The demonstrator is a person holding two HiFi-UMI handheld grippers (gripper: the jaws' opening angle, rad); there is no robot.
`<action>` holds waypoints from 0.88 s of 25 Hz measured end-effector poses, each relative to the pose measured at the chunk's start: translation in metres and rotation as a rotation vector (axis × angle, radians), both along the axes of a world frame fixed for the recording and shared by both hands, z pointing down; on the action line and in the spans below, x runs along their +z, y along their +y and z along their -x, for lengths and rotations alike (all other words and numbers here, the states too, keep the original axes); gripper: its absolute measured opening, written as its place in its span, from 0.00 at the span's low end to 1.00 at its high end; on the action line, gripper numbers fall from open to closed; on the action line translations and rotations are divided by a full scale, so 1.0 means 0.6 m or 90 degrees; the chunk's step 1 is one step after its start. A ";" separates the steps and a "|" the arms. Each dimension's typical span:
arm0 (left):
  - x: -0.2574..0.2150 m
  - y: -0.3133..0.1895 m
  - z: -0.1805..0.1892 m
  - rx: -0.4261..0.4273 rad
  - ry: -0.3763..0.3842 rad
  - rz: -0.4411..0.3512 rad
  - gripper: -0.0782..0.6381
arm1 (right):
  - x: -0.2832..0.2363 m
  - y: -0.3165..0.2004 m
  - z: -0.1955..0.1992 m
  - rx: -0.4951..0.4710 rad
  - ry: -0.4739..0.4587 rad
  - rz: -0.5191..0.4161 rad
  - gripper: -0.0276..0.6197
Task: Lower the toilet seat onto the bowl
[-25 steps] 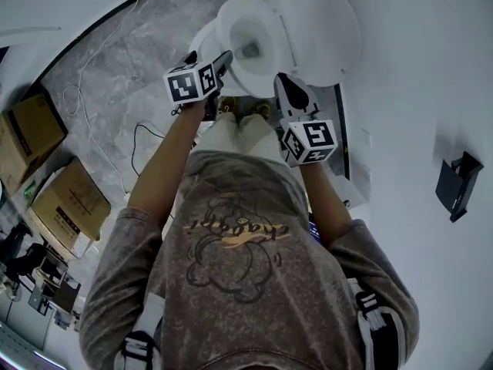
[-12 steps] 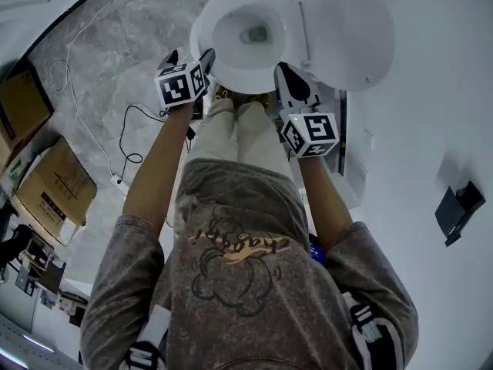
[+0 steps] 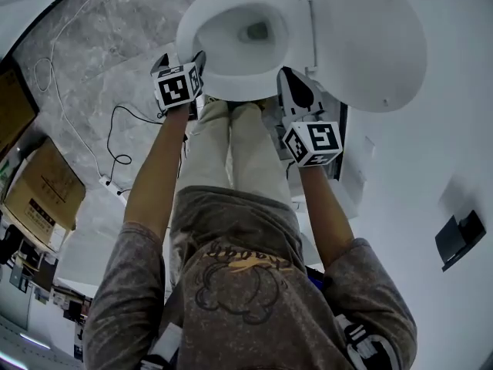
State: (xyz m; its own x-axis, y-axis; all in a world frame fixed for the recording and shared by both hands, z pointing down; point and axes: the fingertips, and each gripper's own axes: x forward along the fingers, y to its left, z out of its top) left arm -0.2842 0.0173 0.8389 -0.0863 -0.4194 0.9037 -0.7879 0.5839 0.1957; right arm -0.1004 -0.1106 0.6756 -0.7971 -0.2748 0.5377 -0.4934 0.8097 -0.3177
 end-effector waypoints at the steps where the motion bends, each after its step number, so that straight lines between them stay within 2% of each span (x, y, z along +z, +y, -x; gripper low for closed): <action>1: 0.014 0.004 0.002 -0.003 -0.001 0.002 0.67 | 0.012 0.002 -0.001 -0.002 0.004 0.003 0.09; 6: 0.060 0.013 0.013 -0.013 0.003 -0.010 0.67 | 0.061 0.026 -0.001 -0.007 0.016 0.021 0.09; 13: 0.043 0.010 0.017 -0.017 0.001 -0.051 0.67 | 0.097 0.061 -0.002 -0.013 0.029 0.042 0.09; 16: 0.051 0.014 0.017 -0.015 0.003 -0.050 0.67 | 0.096 0.065 0.001 -0.011 0.025 0.041 0.09; 22: 0.117 0.022 0.020 -0.008 0.020 -0.038 0.67 | 0.111 0.074 0.001 -0.011 0.024 0.041 0.09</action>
